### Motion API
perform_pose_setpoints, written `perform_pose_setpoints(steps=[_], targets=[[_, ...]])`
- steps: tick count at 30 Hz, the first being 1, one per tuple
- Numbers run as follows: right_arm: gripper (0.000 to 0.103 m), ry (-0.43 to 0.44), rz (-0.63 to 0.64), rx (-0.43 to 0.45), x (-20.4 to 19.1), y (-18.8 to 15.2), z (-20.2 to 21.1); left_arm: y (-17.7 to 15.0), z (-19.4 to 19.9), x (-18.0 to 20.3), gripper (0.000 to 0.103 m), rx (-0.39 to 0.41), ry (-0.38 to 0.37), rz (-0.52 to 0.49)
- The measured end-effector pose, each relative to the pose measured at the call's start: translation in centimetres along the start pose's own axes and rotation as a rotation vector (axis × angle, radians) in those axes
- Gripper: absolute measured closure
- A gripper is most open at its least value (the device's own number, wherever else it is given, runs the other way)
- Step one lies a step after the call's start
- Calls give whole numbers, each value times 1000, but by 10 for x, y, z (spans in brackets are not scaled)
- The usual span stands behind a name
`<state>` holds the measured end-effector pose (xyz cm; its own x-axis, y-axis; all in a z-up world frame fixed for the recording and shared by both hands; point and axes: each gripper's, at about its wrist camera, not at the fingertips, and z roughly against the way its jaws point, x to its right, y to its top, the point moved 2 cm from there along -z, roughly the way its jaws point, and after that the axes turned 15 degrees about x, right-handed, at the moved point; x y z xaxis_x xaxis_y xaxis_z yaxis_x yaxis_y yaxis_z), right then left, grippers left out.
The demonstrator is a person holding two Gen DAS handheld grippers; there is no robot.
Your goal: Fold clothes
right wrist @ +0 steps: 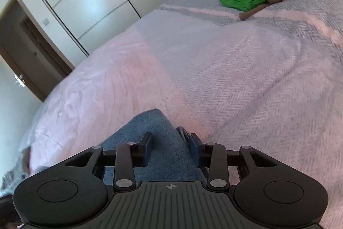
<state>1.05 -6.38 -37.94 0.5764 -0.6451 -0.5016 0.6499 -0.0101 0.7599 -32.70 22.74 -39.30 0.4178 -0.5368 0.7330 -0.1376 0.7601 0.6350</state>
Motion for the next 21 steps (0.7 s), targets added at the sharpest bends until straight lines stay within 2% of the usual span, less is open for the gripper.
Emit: perform_pose_setpoints(steps=[1, 3, 5, 7, 10, 12, 16, 18, 21], targets=[[67, -2, 7, -6, -1, -2, -5, -1, 1, -4, 97, 5, 0, 3], [67, -10, 19, -20, -2, -9, -17, -10, -9, -20, 97, -21, 88, -2], [67, -13, 56, -7, -8, -7, -16, -14, -23, -32, 87, -46, 156, 19], [66, -14, 98, 12, -16, -4, -12, -10, -28, -26, 86, -61, 194, -1], [66, -16, 161, 41, -26, 0, -6, -1, -22, -5, 85, -55, 226, -109], [66, -18, 203, 60, -33, 3, -2, 4, -16, 11, 85, -19, 243, -187], [66, -6, 363, 84, -58, -3, -9, 4, -13, 48, 84, 31, 220, -340], [66, 0, 455, 63, -68, -15, -23, -4, -23, 59, 84, -5, 214, -423], [67, -55, 591, 32, -68, -39, -44, -29, -52, 59, 82, -113, 244, -541]])
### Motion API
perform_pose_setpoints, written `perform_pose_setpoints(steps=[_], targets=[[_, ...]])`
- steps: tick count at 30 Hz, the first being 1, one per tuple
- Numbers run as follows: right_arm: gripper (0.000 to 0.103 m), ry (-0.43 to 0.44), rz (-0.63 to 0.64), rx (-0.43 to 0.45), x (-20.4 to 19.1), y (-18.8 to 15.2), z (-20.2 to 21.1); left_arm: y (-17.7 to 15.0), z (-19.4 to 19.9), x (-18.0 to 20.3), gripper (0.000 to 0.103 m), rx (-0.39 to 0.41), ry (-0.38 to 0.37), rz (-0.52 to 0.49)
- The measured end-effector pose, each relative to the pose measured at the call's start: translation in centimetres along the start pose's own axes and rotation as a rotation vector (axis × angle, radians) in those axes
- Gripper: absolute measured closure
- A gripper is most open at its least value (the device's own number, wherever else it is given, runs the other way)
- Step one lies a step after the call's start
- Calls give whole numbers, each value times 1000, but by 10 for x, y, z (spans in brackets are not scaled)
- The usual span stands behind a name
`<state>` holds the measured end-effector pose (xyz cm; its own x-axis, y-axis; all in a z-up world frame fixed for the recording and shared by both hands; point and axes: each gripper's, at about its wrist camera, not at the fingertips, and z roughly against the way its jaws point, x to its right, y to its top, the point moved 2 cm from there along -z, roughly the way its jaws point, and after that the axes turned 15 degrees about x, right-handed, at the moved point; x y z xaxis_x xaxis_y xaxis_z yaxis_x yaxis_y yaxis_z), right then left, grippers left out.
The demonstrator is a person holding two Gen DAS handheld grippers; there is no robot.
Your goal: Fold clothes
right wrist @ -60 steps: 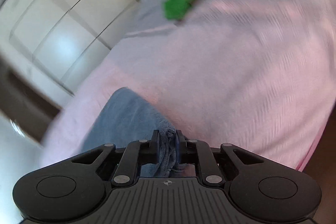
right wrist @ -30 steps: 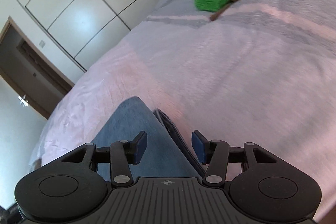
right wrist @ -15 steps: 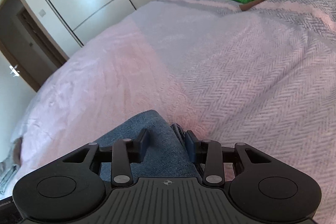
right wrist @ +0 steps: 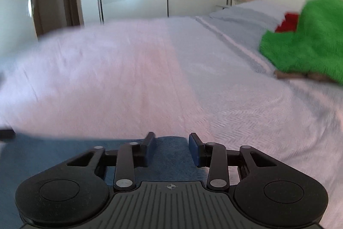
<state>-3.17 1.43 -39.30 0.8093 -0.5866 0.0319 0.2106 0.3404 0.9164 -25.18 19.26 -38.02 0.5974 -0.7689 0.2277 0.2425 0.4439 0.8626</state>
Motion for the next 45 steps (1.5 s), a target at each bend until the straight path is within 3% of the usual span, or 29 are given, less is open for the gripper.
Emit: perform_pose_setpoints(steps=[2, 6, 8, 10, 15, 19, 23, 25, 27, 36, 41, 43, 44, 45], targets=[[65, -2, -68, -29, 9, -8, -8, -16, -17, -3, 85, -47, 17, -36], [44, 26, -336, -106, 47, -13, -15, -22, -22, -8, 89, -59, 21, -19], [44, 64, -506, -146, 69, -15, -15, -17, -8, -7, 90, -45, 26, -7], [44, 78, -598, -126, 84, -12, 4, -12, 9, -6, 89, -25, 30, 7], [45, -21, -513, 3, 94, 6, 77, 0, 52, -5, 85, 25, 36, 41], [45, 6, -438, 52, 79, 0, 136, -9, 94, 15, 84, 28, -16, 52], [45, 22, -307, 9, 48, -28, 159, -36, 120, 45, 80, -21, -80, 41], [45, 2, -232, -30, 36, -45, 158, -56, 120, 54, 74, -66, -79, 21], [45, -29, -167, -61, 30, -54, 156, -72, 120, 60, 74, -100, -65, -3], [44, -27, -271, -97, 24, -63, 185, -79, 142, 78, 68, -121, -14, -45], [44, -37, -300, -160, 11, -73, 201, -85, 158, 84, 66, -130, -1, -72], [33, -39, -295, -160, 6, -72, 206, -84, 163, 86, 62, -133, 16, -80], [17, -40, -292, -159, 4, -72, 208, -84, 166, 87, 62, -135, 25, -84], [16, -41, -288, -157, 2, -71, 210, -83, 169, 87, 62, -137, 34, -87]])
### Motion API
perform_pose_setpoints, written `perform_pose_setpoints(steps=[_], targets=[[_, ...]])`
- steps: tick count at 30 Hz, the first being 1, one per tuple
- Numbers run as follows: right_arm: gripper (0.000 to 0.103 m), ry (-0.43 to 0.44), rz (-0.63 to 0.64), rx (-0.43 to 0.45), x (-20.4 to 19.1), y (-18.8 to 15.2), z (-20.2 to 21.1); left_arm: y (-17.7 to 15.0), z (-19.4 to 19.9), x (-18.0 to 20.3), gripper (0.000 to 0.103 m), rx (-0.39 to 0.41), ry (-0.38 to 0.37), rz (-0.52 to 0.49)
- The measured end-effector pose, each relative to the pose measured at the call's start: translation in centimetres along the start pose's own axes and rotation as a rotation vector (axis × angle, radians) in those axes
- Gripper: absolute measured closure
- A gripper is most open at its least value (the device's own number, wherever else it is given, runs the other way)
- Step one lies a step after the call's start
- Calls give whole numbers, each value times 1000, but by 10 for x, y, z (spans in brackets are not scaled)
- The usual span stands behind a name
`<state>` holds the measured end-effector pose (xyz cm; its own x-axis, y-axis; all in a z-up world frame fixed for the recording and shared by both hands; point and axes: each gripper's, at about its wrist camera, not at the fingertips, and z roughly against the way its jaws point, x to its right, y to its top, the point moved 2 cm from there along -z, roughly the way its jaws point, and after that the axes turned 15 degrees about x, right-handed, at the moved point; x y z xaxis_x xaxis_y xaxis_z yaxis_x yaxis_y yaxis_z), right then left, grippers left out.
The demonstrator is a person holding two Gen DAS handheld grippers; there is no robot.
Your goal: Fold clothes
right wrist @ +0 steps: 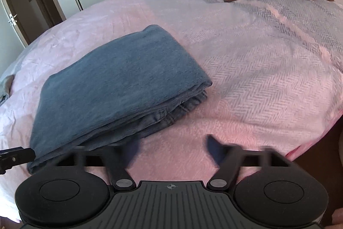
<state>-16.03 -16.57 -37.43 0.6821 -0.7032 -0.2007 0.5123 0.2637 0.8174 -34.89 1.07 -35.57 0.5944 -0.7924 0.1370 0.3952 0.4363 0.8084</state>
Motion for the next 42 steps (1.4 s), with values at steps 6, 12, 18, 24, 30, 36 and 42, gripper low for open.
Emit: perform_pose_setpoints(steps=[6, 12, 18, 24, 30, 36, 42], targets=[[16, -1, 16, 19, -10, 0, 15, -3, 17, 2, 56, -2, 32, -19], [16, -22, 30, 27, -13, -6, 30, -10, 31, 7, 51, 3, 49, -50], [16, -32, 47, 54, -17, -5, 49, -13, 44, 10, 49, 23, 43, -63], [16, -21, 70, 86, -27, -3, 65, -15, 58, 11, 47, 45, 34, -75], [16, -6, 89, 108, -37, -1, 76, -17, 70, 10, 45, 67, 32, -80], [16, 0, 89, 143, -41, 0, 89, -17, 80, 11, 45, 84, 29, -90], [16, -2, 63, 188, -37, 5, 101, -12, 88, 10, 42, 123, 10, -82]])
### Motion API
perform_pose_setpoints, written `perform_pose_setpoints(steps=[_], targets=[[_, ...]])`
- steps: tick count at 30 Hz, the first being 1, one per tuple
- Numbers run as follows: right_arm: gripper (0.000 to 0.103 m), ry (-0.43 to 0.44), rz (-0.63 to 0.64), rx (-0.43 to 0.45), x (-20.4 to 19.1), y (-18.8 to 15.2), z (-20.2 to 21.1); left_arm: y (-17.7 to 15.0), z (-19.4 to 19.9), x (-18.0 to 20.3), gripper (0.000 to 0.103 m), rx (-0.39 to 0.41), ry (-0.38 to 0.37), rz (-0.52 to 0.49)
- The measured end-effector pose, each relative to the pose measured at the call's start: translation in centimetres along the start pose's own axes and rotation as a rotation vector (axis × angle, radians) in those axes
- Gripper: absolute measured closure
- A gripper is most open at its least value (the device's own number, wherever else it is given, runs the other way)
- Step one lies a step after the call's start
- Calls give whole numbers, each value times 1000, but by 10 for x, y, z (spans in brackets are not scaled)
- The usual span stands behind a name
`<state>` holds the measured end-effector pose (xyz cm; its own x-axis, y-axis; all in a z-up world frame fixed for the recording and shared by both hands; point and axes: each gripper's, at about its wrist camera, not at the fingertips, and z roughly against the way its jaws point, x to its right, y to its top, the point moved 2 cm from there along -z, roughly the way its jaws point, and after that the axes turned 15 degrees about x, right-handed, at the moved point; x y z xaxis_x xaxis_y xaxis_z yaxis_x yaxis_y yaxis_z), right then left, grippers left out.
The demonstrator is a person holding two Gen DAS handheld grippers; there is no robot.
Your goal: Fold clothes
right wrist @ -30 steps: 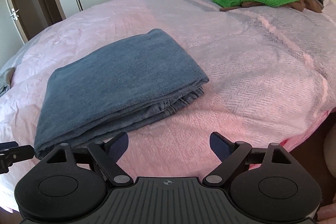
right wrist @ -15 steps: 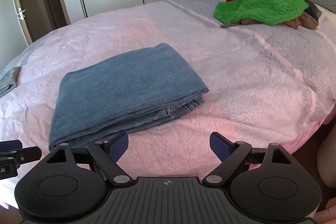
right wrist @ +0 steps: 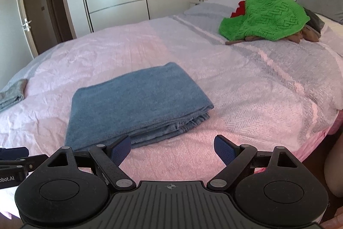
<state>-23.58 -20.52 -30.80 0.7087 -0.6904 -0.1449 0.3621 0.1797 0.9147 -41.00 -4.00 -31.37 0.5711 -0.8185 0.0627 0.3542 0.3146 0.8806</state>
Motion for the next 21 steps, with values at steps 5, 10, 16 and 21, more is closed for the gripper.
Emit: perform_pose_setpoints(steps=[5, 10, 16, 21], targets=[[16, 0, -78, -5, 14, -1, -5, 4, 0, -19, 41, 23, -20, 84], [16, 54, -261, -80, 36, -18, -28, -2, -14, -50, 41, -6, 4, 191], [16, 53, -458, -151, 64, -36, -51, -6, -33, -75, 41, -36, 18, 266], [16, 18, -450, -180, 72, -35, -65, -5, -54, -80, 41, -52, 10, 293]])
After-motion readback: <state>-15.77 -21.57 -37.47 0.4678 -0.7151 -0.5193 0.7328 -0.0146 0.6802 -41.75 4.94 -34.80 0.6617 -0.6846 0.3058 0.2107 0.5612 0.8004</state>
